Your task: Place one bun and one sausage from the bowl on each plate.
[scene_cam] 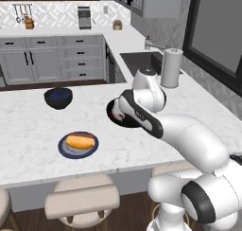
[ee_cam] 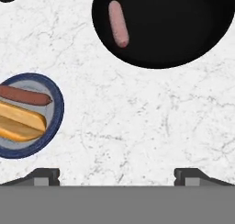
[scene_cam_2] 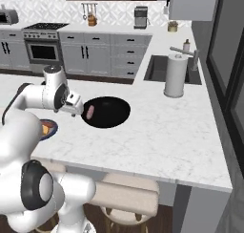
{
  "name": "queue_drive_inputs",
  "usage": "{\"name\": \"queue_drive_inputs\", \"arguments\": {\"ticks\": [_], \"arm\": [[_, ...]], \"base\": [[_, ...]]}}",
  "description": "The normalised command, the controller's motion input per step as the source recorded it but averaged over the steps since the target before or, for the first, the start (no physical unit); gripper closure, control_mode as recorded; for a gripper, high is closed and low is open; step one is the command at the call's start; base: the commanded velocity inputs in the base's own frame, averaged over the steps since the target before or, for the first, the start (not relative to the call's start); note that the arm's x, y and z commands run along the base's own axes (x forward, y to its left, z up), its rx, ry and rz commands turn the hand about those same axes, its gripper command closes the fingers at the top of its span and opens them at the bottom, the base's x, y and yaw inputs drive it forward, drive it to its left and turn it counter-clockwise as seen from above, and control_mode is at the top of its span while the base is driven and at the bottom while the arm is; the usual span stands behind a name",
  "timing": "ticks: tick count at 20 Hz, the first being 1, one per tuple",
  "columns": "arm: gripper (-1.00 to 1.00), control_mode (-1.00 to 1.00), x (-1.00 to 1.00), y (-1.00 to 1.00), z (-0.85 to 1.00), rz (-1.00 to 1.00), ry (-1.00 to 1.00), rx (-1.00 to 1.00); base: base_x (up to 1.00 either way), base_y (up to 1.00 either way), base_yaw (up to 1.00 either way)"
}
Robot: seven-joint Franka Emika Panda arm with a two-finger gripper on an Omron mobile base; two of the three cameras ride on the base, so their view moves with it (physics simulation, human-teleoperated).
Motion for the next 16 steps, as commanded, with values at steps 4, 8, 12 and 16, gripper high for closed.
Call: {"name": "queue_drive_inputs", "arguments": {"ticks": [4,8,12,16], "arm": [[-1.00,1.00,0.00,0.00,0.00,0.00,0.00,0.00],[-1.00,-1.00,1.00,-0.54,-0.15,0.00,0.00,0.02],[-1.00,-1.00,1.00,-0.49,-0.35,0.02,0.00,0.02],[-1.00,-1.00,1.00,0.00,-0.47,0.13,0.00,0.06]], "base": [[0.94,-0.37,0.01],[0.00,0.00,0.00],[0.00,0.00,0.00],[0.00,0.00,0.00]]}}
